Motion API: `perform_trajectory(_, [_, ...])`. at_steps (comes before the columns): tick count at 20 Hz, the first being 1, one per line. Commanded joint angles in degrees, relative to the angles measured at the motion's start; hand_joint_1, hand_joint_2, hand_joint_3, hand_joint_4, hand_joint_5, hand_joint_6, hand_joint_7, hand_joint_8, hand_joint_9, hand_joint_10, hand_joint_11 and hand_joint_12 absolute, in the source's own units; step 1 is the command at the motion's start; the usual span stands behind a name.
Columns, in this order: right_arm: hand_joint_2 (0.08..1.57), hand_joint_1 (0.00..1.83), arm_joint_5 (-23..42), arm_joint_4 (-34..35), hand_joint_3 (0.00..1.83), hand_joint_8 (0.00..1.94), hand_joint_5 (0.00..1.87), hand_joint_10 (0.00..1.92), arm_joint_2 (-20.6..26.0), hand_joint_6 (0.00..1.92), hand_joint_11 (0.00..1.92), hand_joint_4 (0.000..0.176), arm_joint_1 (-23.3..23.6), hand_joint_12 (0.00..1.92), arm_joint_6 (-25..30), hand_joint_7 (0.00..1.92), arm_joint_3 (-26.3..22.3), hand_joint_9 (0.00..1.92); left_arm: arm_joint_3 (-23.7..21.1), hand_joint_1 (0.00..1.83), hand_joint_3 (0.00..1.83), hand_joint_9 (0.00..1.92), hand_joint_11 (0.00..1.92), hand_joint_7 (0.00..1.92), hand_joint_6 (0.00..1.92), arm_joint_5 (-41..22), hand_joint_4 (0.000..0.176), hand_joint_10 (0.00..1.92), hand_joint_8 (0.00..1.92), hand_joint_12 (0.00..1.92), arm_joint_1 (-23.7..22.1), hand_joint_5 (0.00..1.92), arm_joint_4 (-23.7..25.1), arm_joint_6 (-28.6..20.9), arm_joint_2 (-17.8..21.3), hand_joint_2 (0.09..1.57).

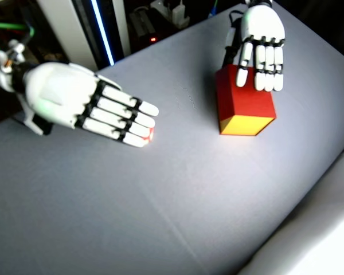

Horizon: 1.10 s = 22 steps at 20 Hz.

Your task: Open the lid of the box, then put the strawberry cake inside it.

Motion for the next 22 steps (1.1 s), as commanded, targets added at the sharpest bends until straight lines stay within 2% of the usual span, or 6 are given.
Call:
perform_trajectory(1, [1.21,0.46,7.34,0.32,0.0,0.0,0.0,0.0,0.16,0.0,0.0,0.0,0.08,0.0,0.62,0.0,0.23,0.0,0.4,0.9,0.01,0.0,0.0,0.0,0.0,-6.65,0.176,0.0,0.0,0.0,-0.9,0.0,-0.6,0.28,-0.2,1.17])
perform_trajectory(9, [1.24,0.44,8.15,0.78,0.01,0.0,0.0,0.0,0.14,0.0,0.0,0.0,-0.52,0.0,1.21,0.0,0.24,0.0,0.56,0.53,0.03,0.0,0.0,0.0,0.0,-12.09,0.168,0.0,0.0,0.0,-0.72,0.0,-3.82,0.21,-0.68,1.27])
perform_trajectory(11, [1.24,0.44,8.31,0.85,0.01,0.0,0.0,0.0,0.12,0.0,0.0,0.0,-0.54,0.0,1.29,0.0,0.22,0.0,0.28,0.47,0.02,0.0,0.0,0.0,0.0,-14.87,0.119,0.0,0.0,0.0,-0.05,0.0,-5.18,-0.04,-0.26,1.28])
perform_trajectory(14, [1.25,0.45,8.48,0.95,0.01,0.0,0.0,0.0,0.08,0.0,0.0,0.0,-0.61,0.0,1.31,0.0,0.2,0.0,0.46,0.35,0.03,0.0,0.0,0.0,0.0,-17.12,0.146,0.0,0.0,0.0,0.53,0.0,-7.55,-0.31,0.01,1.34])
perform_trajectory(15, [1.24,0.46,8.57,1.03,0.01,0.0,0.0,0.0,0.05,0.0,0.0,0.0,-0.67,0.0,1.32,0.0,0.19,0.0,0.61,0.31,0.03,0.0,0.0,0.0,0.0,-17.94,0.17,0.0,0.0,0.0,0.75,0.0,-8.77,-0.31,0.01,1.36])
perform_trajectory(22, [1.23,0.54,8.7,1.5,0.0,0.0,0.0,0.0,-0.22,0.0,0.0,0.0,-1.09,0.0,1.41,0.0,0.2,0.0,2.27,0.35,0.02,0.0,0.0,0.0,0.0,-22.36,0.174,0.0,0.0,0.0,1.36,0.0,-17.22,-0.73,-0.23,1.41])
